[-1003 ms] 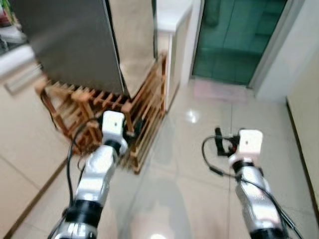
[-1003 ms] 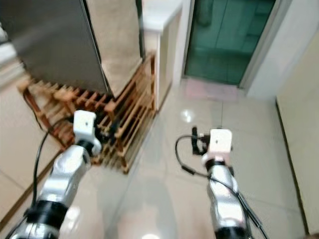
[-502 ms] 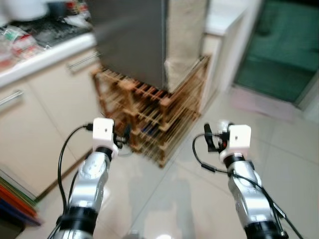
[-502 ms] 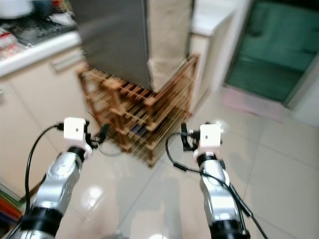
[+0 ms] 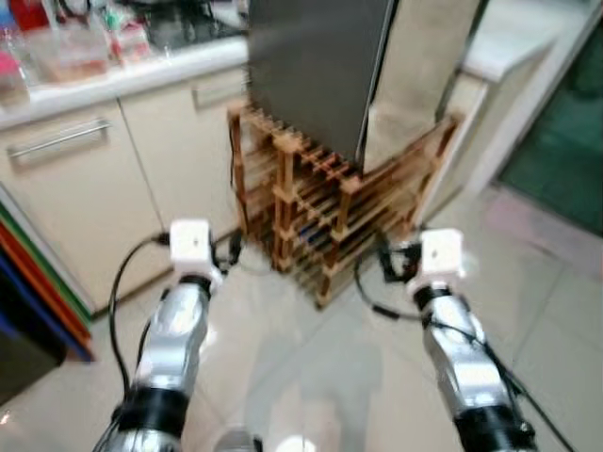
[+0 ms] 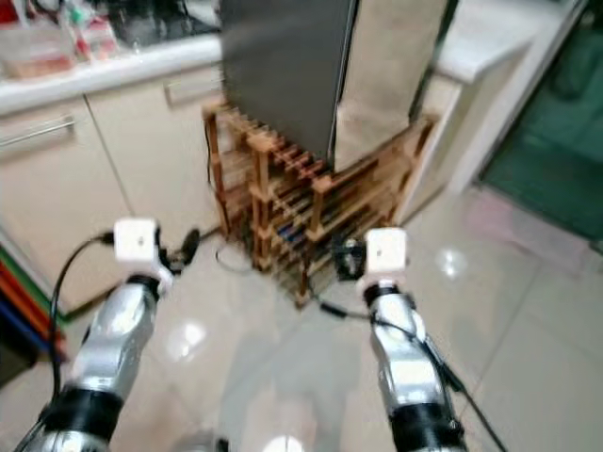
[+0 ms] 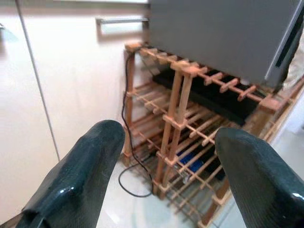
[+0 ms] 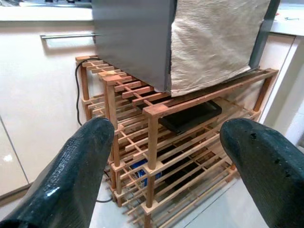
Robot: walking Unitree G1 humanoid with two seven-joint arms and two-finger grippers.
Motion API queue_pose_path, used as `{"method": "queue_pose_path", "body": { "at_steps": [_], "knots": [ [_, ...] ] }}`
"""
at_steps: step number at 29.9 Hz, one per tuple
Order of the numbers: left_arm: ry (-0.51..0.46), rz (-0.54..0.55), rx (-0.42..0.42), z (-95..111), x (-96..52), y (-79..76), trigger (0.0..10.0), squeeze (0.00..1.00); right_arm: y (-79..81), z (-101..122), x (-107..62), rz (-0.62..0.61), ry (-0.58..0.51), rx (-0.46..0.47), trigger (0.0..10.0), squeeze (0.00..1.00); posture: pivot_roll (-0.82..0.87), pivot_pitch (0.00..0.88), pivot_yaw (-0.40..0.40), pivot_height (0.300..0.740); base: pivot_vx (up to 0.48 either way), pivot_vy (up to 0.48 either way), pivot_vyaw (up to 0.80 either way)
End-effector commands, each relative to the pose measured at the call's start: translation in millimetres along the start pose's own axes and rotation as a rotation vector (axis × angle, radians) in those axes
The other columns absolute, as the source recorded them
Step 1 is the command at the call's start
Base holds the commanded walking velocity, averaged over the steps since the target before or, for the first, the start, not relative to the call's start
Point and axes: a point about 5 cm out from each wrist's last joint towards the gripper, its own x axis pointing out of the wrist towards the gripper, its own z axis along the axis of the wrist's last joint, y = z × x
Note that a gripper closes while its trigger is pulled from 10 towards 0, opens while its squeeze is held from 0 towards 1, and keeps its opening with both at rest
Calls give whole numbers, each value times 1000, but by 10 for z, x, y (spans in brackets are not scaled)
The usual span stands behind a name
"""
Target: Restocking fridge
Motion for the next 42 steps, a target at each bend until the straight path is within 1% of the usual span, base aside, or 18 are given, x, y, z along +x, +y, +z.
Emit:
{"method": "queue_pose_path", "body": {
  "at_steps": [1, 6, 9, 11, 12, 14, 19, 20, 21, 25, 27, 28, 30, 31, 32, 34, 39, 42],
  "knots": [
    [10, 6, -22, -22, 2, -63, 10000, 0, -88, -5, -27, -20, -1, -19, 10000, 0, 3, 0, -21, 719, 0, -480, 488],
    [27, 35, -71, -28, 28, -71, 10000, 0, -72, -11, -25, -8, 1, -25, 10000, 0, 4, 0, -25, 719, 0, -480, 490],
    [29, 43, -79, -26, 42, -67, 10000, 0, -64, -9, -13, -5, 0, -27, 10000, 0, 4, 0, -25, 719, 0, -480, 488],
    [19, 40, -49, -15, 42, -63, 10000, 0, -68, -4, -3, -6, 2, -31, 10000, 0, 2, 0, -25, 719, 0, -480, 484],
    [5, 24, -9, -9, 30, -62, 10000, 0, -80, 5, 4, -9, 0, -32, 10000, 0, -3, 0, -25, 719, 0, -480, 481],
    [-4, 22, 14, -6, 22, -58, 10000, 0, -89, 9, 4, -11, -1, -31, 10000, 0, -5, 0, -25, 719, 0, -480, 481],
    [42, 102, -59, -96, -1, 78, 10000, 0, -125, 3, -23, -18, -3, -42, 10000, 0, -3, 0, -28, 719, 0, -472, 488],
    [42, 102, -59, -96, -1, 78, 10000, 0, -125, 3, -23, -18, -3, -42, 10000, 0, -3, 0, -28, 719, 0, -469, 488],
    [57, 131, -25, -112, -2, 101, 10000, 0, -121, -14, -29, -31, -2, -33, 10000, 0, 2, 0, -29, 719, 0, 0, 488],
    [55, 137, -41, -117, -16, 118, 10000, 0, -140, -40, -35, -55, 7, -20, 10000, 0, 5, 0, -29, 719, 0, 0, 122],
    [19, 153, -84, -90, -47, 195, 10000, 0, -238, -65, -68, -97, 16, -28, 10000, 0, 8, 0, -25, 719, 0, 0, 0],
    [19, 153, -84, -90, -47, 195, 10000, 0, -238, -65, -68, -97, 16, -28, 10000, 0, 8, 0, -25, 719, 0, 0, 0],
    [43, 226, -62, -117, -61, 358, 10000, 0, -410, -110, -125, -173, 37, -19, 10000, 0, -1, 0, -17, 719, 459, 0, 0],
    [43, 226, -62, -117, -61, 358, 10000, 0, -410, -110, -125, -173, 37, -19, 10000, 0, -1, 0, -17, 719, 461, 0, 0],
    [46, 242, -58, -120, -64, 408, 10000, 0, -467, -124, -148, -197, 43, -12, 10000, 0, -4, 0, -14, 719, 461, 0, 0],
    [44, 240, -29, -112, -61, 422, 10000, 0, -498, -110, -166, -207, 32, -18, 10000, 0, -5, 0, -13, 719, 480, 0, 0],
    [45, 229, -39, -121, -47, 390, 10000, 0, -538, -147, -218, -227, 42, -15, 10000, 0, -12, 0, -10, 719, 480, 0, 0],
    [40, 209, -26, -122, -51, 344, 10000, 0, -529, -165, -235, -227, 44, -10, 10000, 0, -13, 0, -6, 719, 480, 0, 0]
  ]
}}
